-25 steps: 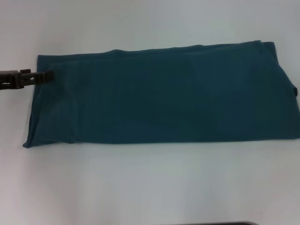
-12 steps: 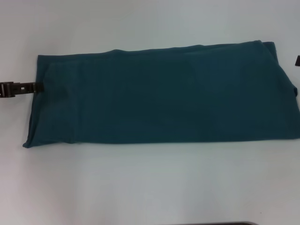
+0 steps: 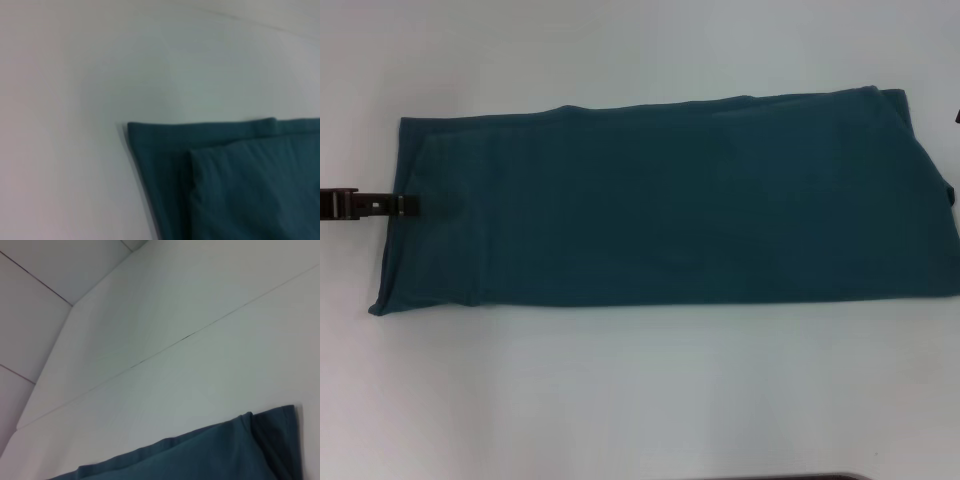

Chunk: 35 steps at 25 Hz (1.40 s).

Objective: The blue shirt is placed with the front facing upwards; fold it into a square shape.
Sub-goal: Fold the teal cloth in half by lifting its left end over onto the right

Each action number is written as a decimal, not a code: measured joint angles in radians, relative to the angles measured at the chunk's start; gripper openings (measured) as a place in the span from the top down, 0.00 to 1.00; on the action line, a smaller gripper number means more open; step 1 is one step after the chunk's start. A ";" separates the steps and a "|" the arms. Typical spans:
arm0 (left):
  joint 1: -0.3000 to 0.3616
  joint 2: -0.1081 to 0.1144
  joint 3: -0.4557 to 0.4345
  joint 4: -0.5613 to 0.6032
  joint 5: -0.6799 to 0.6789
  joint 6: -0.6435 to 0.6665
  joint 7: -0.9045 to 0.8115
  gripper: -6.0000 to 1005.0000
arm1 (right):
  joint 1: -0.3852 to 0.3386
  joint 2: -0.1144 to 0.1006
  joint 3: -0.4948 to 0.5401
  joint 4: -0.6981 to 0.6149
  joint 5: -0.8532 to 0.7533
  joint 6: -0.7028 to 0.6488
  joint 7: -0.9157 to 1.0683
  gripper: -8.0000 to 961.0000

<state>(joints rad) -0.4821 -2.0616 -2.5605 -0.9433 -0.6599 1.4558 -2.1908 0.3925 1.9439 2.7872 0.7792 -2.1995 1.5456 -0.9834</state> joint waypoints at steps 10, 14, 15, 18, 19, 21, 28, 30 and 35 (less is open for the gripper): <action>-0.034 0.010 0.029 0.045 0.024 -0.002 -0.029 0.07 | -0.003 0.000 0.000 0.000 0.000 -0.012 -0.003 0.20; -0.045 0.011 0.031 0.052 0.046 -0.008 -0.041 0.07 | -0.003 -0.001 0.000 0.000 0.000 -0.015 -0.003 0.20; -0.046 0.011 0.031 0.053 0.048 -0.008 -0.042 0.07 | -0.003 -0.001 0.000 0.000 0.000 -0.016 -0.003 0.20; -0.054 0.011 0.031 0.054 0.060 -0.007 -0.043 0.07 | -0.002 -0.001 0.000 0.000 0.000 -0.018 -0.004 0.20; -0.055 0.009 0.034 0.054 0.062 -0.005 -0.043 0.07 | -0.001 -0.001 0.000 0.000 0.000 -0.018 -0.005 0.20; -0.061 0.008 0.042 0.054 0.064 0.002 -0.043 0.07 | 0.000 -0.001 0.000 0.000 0.000 -0.019 -0.008 0.20; -0.073 0.007 0.054 0.055 0.063 0.035 -0.040 0.07 | 0.002 -0.001 0.000 0.000 0.000 -0.020 -0.010 0.20; -0.080 0.007 0.054 0.054 0.060 0.050 -0.037 0.07 | 0.002 -0.001 0.000 0.000 0.001 -0.020 -0.010 0.20; -0.096 0.005 0.054 0.046 0.057 0.072 -0.035 0.07 | 0.002 -0.001 0.000 0.000 0.002 -0.021 -0.010 0.20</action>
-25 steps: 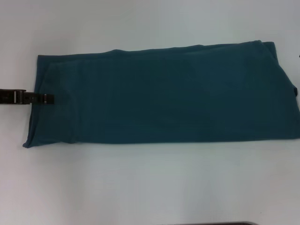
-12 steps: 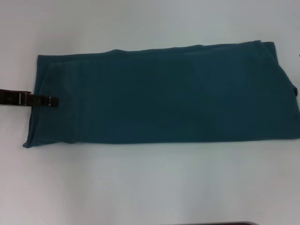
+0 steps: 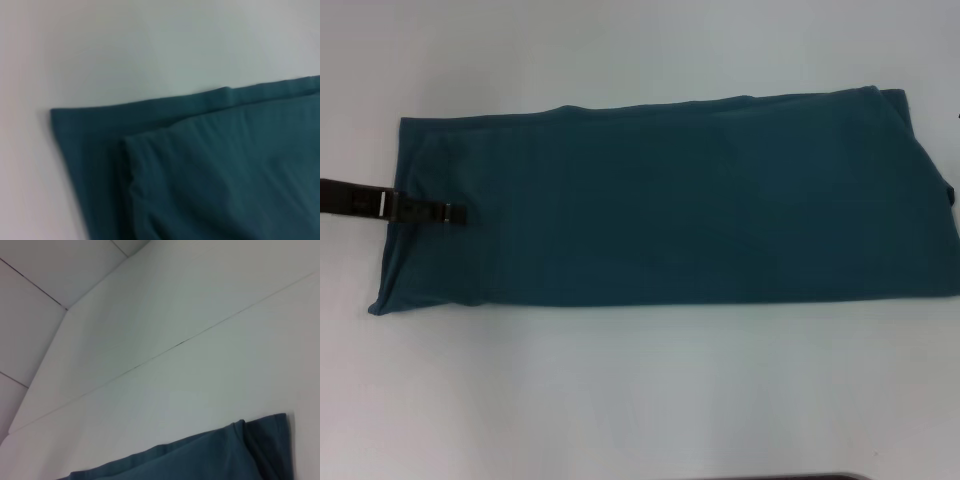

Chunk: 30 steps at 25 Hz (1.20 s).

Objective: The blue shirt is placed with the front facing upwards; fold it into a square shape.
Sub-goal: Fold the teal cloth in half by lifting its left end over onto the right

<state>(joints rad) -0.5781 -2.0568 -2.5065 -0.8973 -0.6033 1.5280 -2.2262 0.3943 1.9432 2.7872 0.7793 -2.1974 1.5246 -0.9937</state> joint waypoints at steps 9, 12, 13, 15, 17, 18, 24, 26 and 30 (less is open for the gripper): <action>-0.007 0.002 0.000 -0.002 0.007 -0.015 0.003 0.07 | 0.002 0.000 0.000 0.000 0.001 -0.005 0.000 0.20; -0.001 0.005 0.000 -0.002 0.012 -0.026 0.002 0.07 | 0.005 0.000 0.000 0.000 0.001 -0.005 0.000 0.20; 0.002 0.007 0.000 -0.002 0.013 -0.032 0.001 0.07 | 0.006 0.000 0.000 0.000 0.001 -0.005 0.000 0.20; 0.007 0.008 0.000 -0.002 0.015 -0.040 -0.001 0.07 | 0.009 0.000 0.000 0.000 0.001 -0.006 0.000 0.20; 0.010 0.009 0.000 -0.002 0.025 -0.046 -0.004 0.07 | 0.010 0.000 0.000 0.000 0.001 -0.006 0.000 0.20; 0.011 0.010 -0.001 -0.001 0.033 -0.050 -0.006 0.07 | 0.011 0.000 0.000 0.000 0.001 -0.007 0.000 0.20; 0.010 0.011 0.000 0.005 0.055 -0.058 -0.011 0.07 | 0.014 -0.001 0.000 0.000 0.001 -0.008 0.001 0.20; 0.009 0.011 0.000 0.007 0.057 -0.059 -0.011 0.07 | 0.015 -0.001 0.000 0.000 0.001 -0.008 0.001 0.20; 0.003 0.010 0.000 0.008 0.064 -0.063 -0.012 0.07 | 0.016 -0.002 0.000 0.000 0.001 -0.008 0.002 0.20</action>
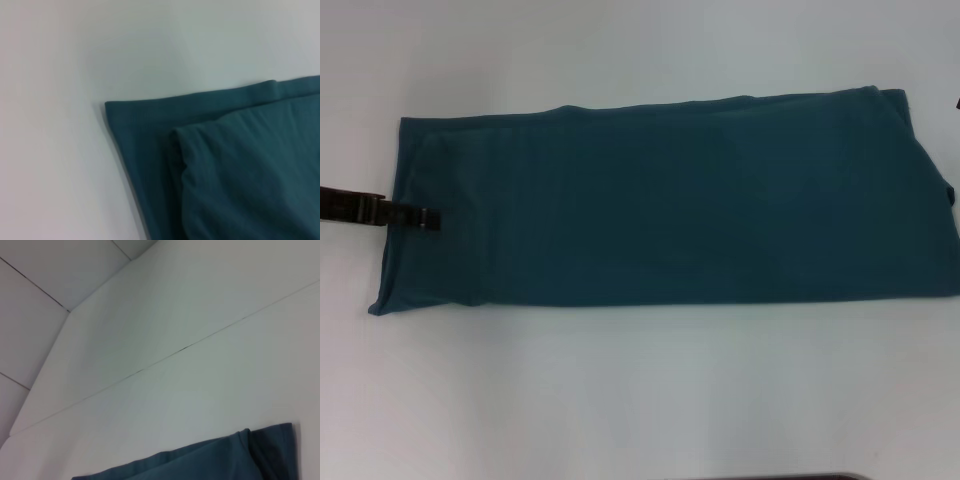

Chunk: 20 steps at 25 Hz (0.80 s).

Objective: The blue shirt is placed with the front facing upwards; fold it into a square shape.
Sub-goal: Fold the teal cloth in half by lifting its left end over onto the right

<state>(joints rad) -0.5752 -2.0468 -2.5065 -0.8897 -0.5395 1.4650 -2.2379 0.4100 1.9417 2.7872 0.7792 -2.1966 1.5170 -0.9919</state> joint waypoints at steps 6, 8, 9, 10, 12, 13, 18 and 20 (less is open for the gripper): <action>-0.006 -0.004 0.001 0.002 0.001 -0.010 -0.003 0.07 | 0.000 0.000 0.000 0.000 0.000 -0.001 0.000 0.20; -0.009 -0.004 0.004 0.009 0.001 -0.013 -0.004 0.07 | 0.000 -0.001 0.000 0.000 0.000 -0.002 0.000 0.20; -0.011 -0.004 0.008 0.014 0.001 -0.014 -0.005 0.07 | 0.000 -0.001 0.000 0.000 0.000 -0.002 0.000 0.20; -0.012 -0.004 0.012 0.018 0.001 -0.015 -0.005 0.07 | 0.000 -0.001 0.000 0.000 0.000 -0.003 0.000 0.20; -0.015 -0.004 0.024 0.023 0.001 -0.018 -0.005 0.07 | 0.001 -0.002 0.000 0.000 0.000 -0.003 0.000 0.20; -0.015 -0.004 0.028 0.024 0.001 -0.019 -0.005 0.07 | 0.002 -0.002 0.000 0.000 0.000 -0.003 0.000 0.20; -0.021 -0.007 0.041 0.022 -0.006 -0.012 -0.003 0.07 | 0.002 -0.003 0.000 0.000 0.000 -0.004 0.000 0.21; -0.027 -0.007 0.041 0.025 -0.007 -0.011 0.000 0.07 | 0.003 -0.003 0.000 0.000 0.000 -0.005 0.000 0.21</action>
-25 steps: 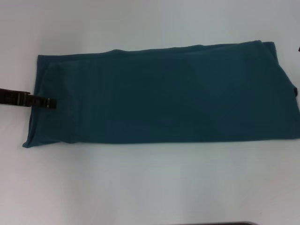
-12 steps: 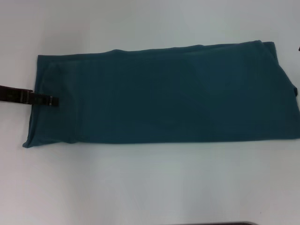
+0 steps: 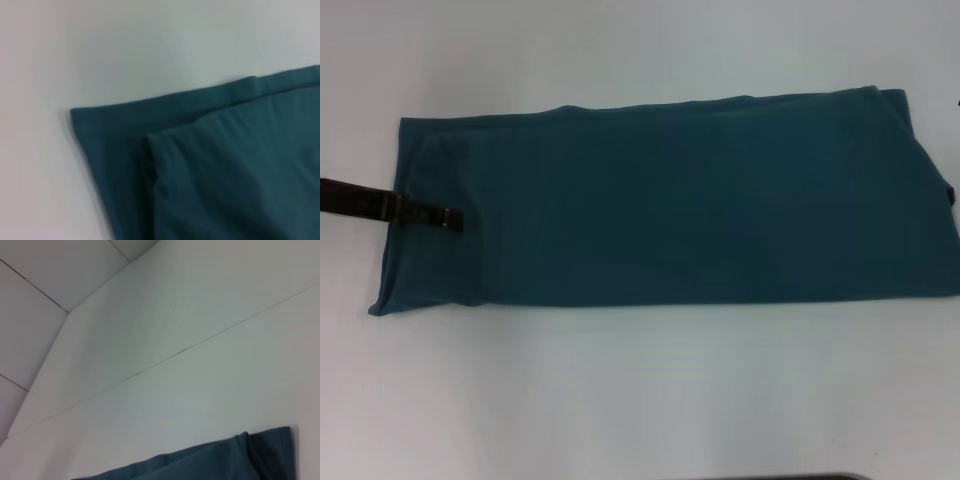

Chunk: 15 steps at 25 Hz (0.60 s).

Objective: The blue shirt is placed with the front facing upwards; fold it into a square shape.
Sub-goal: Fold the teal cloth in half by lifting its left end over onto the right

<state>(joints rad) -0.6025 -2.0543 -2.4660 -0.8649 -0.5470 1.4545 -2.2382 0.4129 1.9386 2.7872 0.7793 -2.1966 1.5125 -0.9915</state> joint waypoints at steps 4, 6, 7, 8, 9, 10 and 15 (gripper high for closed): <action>-0.014 -0.003 0.004 0.004 0.000 0.010 0.005 0.07 | 0.001 0.000 0.000 0.000 0.000 0.000 0.000 0.21; -0.019 -0.004 0.009 0.005 -0.001 0.014 0.005 0.07 | 0.001 0.000 0.000 0.000 0.000 0.000 0.000 0.21; -0.019 -0.004 0.009 0.005 -0.001 0.014 0.005 0.07 | 0.001 0.000 0.000 0.000 0.000 -0.001 0.000 0.21; -0.022 -0.005 0.011 0.004 -0.001 0.015 0.006 0.07 | 0.001 0.000 0.000 0.000 0.000 -0.001 0.000 0.21; -0.027 -0.007 0.012 0.004 -0.001 0.020 0.006 0.07 | 0.001 0.000 0.000 0.000 0.000 -0.002 0.000 0.21; -0.031 -0.010 0.012 0.000 -0.001 0.024 0.007 0.07 | 0.001 0.000 0.000 0.000 0.000 -0.002 0.000 0.21; -0.043 -0.015 0.012 -0.009 -0.001 0.043 0.008 0.07 | 0.001 0.000 0.000 0.000 0.000 -0.003 0.001 0.21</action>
<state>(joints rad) -0.6453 -2.0689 -2.4543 -0.8734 -0.5477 1.4976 -2.2298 0.4141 1.9386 2.7872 0.7792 -2.1966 1.5095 -0.9903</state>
